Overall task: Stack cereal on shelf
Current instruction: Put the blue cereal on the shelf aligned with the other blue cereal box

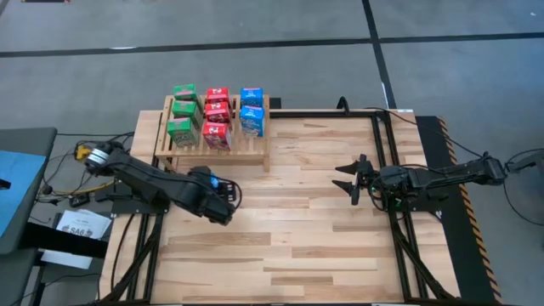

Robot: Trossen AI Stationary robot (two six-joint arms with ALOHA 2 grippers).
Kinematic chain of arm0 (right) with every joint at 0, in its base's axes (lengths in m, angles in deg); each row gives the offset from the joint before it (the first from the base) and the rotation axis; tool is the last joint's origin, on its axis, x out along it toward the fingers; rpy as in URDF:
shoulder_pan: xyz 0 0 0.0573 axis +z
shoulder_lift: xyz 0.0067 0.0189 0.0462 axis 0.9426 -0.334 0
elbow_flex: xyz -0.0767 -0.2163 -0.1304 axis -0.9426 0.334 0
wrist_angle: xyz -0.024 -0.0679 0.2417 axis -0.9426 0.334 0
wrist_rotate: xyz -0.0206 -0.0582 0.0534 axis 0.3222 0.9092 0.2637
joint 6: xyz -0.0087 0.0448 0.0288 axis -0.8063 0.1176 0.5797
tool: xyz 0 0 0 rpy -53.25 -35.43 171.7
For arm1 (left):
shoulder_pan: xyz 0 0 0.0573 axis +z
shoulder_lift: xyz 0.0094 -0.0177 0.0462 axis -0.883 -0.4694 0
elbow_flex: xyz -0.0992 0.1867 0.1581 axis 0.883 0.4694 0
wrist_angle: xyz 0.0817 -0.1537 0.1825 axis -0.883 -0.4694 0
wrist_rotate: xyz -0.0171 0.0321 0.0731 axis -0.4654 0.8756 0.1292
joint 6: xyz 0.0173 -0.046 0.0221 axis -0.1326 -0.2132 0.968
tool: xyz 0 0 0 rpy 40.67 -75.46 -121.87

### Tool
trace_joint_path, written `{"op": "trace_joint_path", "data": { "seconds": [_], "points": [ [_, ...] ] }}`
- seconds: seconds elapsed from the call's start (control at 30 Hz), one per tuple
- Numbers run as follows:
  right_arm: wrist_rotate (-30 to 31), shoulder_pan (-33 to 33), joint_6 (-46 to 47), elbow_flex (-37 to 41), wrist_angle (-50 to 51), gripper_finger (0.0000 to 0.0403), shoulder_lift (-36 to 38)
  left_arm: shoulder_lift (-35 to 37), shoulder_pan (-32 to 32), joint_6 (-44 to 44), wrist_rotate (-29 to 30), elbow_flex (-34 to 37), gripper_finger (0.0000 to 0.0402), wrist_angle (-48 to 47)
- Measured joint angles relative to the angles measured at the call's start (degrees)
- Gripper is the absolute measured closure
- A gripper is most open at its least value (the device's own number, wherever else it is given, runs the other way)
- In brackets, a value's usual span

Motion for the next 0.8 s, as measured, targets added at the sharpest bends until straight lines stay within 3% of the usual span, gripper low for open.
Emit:
{"op": "trace_joint_path", "data": {
  "seconds": [0.27,0.8],
  "points": [
    [0.00,-0.01,0.00,-0.02,0.01,0.0117,0.02,-2.04,2.95,-0.52,-0.83,0.00,0.0071,-1.20],
    [0.00,-0.01,-0.01,0.00,0.00,0.0117,0.02,-5.67,6.19,-4.57,-2.92,-0.02,0.0067,-3.76]
  ]
}}
